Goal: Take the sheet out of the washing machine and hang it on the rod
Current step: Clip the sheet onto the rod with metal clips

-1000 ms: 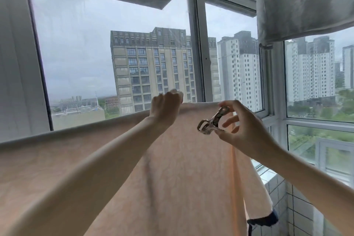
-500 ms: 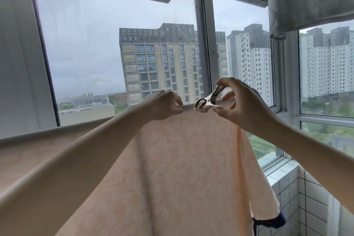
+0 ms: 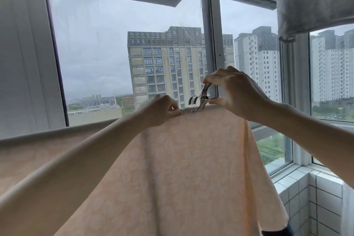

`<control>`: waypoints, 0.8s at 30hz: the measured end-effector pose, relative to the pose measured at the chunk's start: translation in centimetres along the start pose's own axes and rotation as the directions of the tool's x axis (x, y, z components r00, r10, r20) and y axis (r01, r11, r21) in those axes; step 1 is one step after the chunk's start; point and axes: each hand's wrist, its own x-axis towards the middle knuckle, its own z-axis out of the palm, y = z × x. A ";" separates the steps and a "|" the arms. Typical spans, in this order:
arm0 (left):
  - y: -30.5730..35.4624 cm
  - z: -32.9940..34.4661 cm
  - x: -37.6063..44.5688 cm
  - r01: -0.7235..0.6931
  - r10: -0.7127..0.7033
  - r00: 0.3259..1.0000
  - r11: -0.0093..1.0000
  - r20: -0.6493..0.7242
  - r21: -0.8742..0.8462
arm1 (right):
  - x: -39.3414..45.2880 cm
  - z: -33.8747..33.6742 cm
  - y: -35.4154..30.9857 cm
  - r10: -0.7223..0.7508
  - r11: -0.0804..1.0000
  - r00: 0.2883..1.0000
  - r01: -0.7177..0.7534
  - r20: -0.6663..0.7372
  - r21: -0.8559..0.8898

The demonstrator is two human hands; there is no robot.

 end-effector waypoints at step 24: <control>0.5 0.1 -2.0 -0.046 0.068 0.995 0.964 -0.075 0.263 | 3.6 2.7 -0.9 0.031 0.993 0.927 -0.071 0.374 0.094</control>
